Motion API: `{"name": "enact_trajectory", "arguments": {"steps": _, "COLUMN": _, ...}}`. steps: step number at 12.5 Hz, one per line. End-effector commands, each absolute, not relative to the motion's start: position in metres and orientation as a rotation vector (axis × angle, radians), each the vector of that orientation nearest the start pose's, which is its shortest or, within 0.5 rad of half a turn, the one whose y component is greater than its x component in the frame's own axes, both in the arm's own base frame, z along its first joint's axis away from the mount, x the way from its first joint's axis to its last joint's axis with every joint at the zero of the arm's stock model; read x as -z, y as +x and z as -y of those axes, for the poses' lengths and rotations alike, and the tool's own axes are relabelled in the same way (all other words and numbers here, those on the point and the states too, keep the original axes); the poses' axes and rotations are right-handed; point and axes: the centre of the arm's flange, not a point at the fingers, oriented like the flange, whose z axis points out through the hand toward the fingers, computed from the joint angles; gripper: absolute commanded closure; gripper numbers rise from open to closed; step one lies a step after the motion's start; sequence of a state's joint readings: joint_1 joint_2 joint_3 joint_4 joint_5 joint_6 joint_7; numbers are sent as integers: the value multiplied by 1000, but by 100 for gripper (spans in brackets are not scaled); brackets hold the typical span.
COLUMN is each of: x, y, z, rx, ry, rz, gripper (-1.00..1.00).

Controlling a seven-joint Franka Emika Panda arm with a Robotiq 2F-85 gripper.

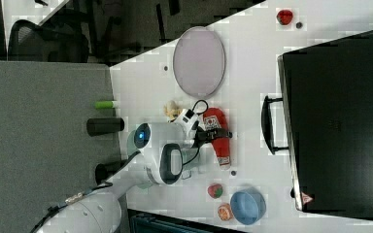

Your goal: Pick Ketchup from the table and place it in strainer.

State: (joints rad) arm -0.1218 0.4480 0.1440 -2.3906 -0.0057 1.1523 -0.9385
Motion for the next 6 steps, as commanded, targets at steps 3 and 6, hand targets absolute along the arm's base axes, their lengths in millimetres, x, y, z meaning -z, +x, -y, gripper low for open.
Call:
{"name": "enact_trajectory", "arguments": {"steps": 3, "x": -178, "y": 509, "z": -18, "rx": 5, "ry": -3077, "rz": 318, "gripper": -23}}
{"name": "enact_trajectory", "arguments": {"steps": 6, "x": -239, "y": 515, "z": -17, "rx": -62, "ry": -3097, "rz": 278, "gripper": -23}}
